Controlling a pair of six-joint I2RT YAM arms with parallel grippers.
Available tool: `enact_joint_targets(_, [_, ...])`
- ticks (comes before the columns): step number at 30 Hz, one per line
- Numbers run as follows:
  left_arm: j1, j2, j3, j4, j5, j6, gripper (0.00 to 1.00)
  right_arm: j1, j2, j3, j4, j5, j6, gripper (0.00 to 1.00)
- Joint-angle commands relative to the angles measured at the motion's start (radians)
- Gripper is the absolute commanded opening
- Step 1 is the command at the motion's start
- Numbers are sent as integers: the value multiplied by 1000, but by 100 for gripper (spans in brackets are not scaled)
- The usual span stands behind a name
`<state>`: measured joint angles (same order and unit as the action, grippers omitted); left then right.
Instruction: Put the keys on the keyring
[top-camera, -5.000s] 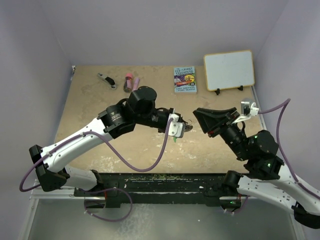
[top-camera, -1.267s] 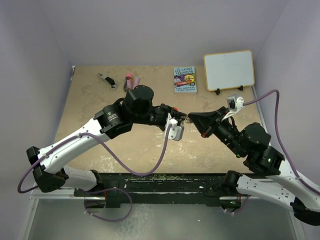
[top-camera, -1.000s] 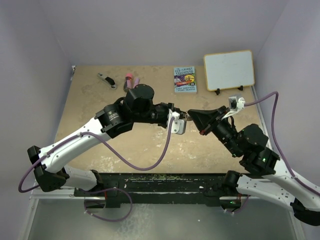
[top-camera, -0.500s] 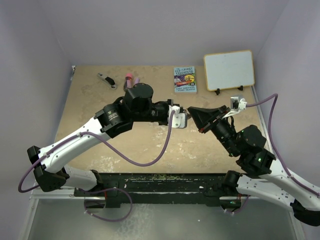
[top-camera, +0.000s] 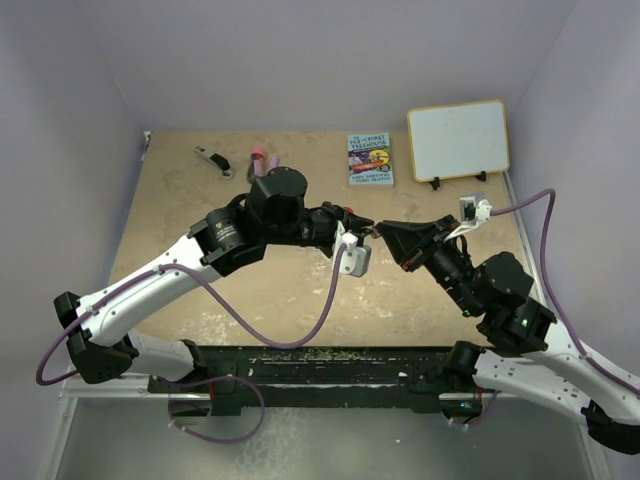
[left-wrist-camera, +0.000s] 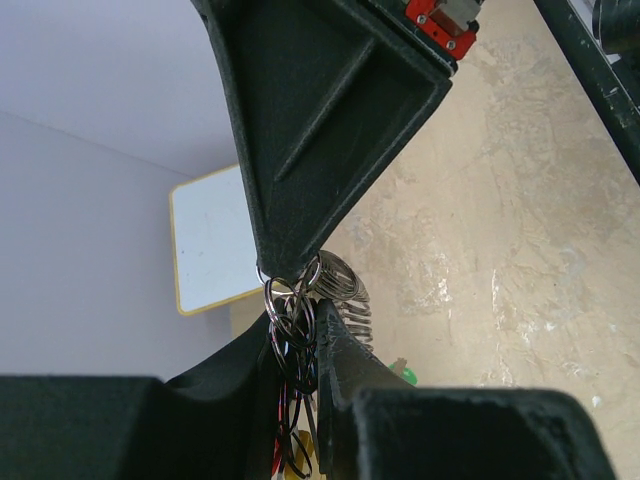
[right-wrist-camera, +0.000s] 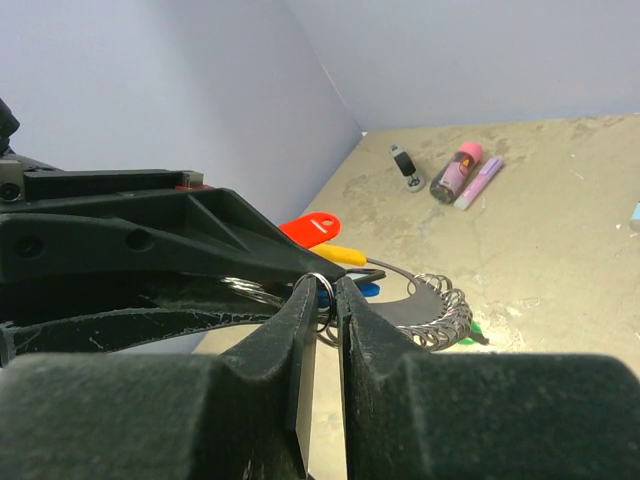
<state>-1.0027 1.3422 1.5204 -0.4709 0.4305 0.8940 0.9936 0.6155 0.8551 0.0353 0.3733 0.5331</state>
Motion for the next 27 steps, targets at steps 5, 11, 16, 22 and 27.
enact_joint_targets(5, [-5,-40,32,44,42,69,7,0,-7,4,98,-2,17,17])
enact_joint_targets(11, [-5,-45,21,57,43,43,7,0,-26,-26,165,11,16,17])
enact_joint_targets(16, [-5,-44,18,83,54,17,7,0,-4,-34,199,4,25,16])
enact_joint_targets(22, [-5,-39,29,90,63,-2,7,0,16,-55,263,-1,31,10])
enact_joint_targets(27, [-5,-40,37,96,52,-3,7,0,30,-53,277,-3,30,3])
